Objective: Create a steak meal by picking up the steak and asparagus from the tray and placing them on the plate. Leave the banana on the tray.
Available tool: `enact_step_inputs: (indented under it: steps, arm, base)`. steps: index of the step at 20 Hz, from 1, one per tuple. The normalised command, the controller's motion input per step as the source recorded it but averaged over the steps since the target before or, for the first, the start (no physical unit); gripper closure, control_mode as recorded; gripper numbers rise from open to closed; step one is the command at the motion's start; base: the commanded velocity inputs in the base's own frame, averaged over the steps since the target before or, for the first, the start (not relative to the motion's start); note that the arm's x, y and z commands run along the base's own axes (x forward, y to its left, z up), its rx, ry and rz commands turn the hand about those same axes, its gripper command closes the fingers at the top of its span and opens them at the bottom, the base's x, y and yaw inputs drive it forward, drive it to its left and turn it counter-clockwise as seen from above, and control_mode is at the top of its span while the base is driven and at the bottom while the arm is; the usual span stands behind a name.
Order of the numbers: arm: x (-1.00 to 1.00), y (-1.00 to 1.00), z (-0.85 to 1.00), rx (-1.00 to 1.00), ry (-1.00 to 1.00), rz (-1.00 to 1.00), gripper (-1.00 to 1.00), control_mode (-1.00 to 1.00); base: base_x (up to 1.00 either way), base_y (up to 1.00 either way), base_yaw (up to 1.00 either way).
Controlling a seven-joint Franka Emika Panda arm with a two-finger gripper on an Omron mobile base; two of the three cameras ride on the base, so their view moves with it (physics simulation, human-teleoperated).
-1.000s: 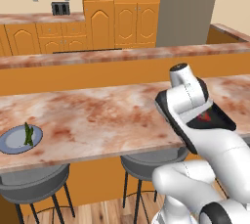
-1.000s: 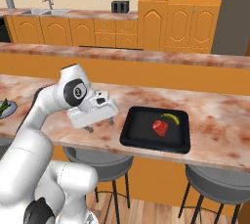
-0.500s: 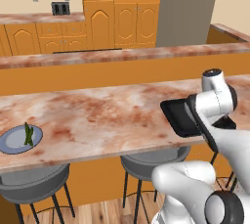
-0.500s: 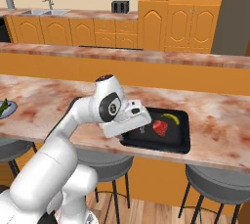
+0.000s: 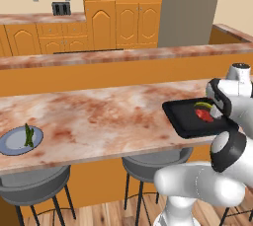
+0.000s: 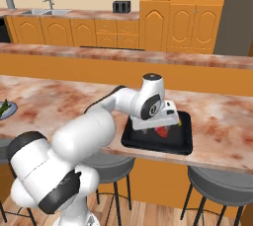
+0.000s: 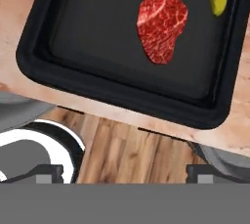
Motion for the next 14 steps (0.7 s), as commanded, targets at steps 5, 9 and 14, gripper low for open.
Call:
enact_step_inputs:
  steps: [5,9,14]
  arm:
    - [0.67,-0.05,-0.17,0.09,0.0,0.0,-1.0,-1.0]
    - [0.54,-0.09,-0.36,0.04,0.0,0.0,-1.0,-1.0]
    - [0.41,-0.09,-0.62,0.0,0.0,0.0,-1.0,-1.0]
  base:
    - [0.0,0.0,0.0]
    - [0.0,0.0,0.0]
    - [0.0,0.0,0.0]
